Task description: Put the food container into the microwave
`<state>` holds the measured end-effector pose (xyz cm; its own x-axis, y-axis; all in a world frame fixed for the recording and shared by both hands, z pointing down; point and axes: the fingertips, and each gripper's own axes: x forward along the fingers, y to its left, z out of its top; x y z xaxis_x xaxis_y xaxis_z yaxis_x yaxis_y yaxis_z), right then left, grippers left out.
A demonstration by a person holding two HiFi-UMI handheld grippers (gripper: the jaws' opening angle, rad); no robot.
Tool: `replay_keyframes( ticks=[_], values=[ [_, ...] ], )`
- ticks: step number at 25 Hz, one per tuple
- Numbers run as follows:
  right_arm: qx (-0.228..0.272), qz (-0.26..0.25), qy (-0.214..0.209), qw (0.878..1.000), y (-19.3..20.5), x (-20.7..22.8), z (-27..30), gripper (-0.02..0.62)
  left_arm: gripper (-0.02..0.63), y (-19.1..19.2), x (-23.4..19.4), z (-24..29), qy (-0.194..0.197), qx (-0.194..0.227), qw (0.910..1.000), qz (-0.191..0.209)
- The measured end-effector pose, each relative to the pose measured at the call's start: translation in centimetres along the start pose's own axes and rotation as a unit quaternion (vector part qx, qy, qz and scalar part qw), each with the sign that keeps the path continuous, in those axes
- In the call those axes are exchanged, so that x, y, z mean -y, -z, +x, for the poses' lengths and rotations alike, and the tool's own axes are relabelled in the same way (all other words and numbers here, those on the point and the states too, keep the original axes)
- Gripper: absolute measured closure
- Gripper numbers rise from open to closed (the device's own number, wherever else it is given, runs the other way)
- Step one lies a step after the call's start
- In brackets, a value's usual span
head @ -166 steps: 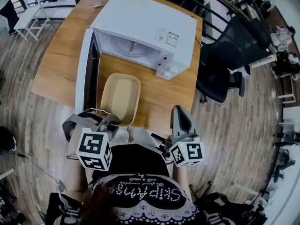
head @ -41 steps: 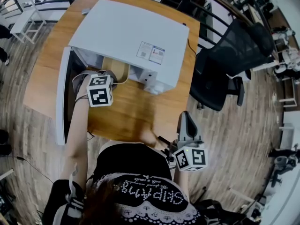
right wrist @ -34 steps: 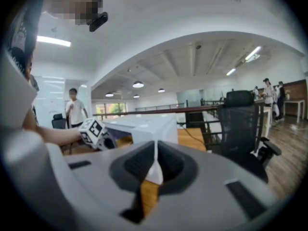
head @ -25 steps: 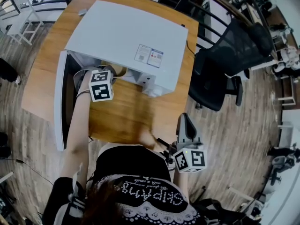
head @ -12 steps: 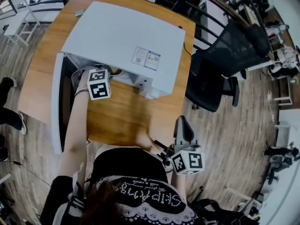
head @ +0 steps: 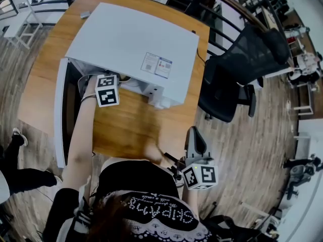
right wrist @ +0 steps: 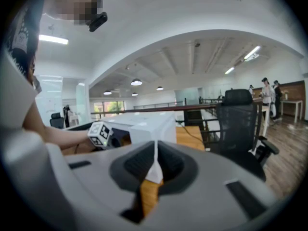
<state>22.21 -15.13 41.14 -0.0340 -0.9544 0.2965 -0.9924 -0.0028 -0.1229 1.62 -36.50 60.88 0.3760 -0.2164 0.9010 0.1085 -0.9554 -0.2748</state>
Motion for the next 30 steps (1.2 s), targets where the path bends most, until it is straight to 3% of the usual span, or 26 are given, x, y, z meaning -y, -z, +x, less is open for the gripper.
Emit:
replay_keyframes(
  ticks=[22,24,27,30],
  values=[
    [-0.003,0.005,0.001,1.0,0.12,-0.07,-0.1,0.557,0.568,-0.07,-0.51,0.35,-0.013,-0.004,0.9999,0.008],
    [-0.004,0.006,0.001,1.0,0.18,-0.05,-0.12,0.557,0.551,-0.28,-0.69,0.25,-0.021,0.002,0.9997,0.01],
    [-0.005,0.006,0.0,1.0,0.22,-0.04,-0.09,0.557,0.449,-0.66,-0.87,0.13,-0.025,0.015,0.9996,0.002],
    [-0.005,0.006,0.0,1.0,0.24,0.0,-0.08,0.557,0.434,-0.82,-1.05,0.04,-0.033,0.022,0.9992,-0.002]
  ],
)
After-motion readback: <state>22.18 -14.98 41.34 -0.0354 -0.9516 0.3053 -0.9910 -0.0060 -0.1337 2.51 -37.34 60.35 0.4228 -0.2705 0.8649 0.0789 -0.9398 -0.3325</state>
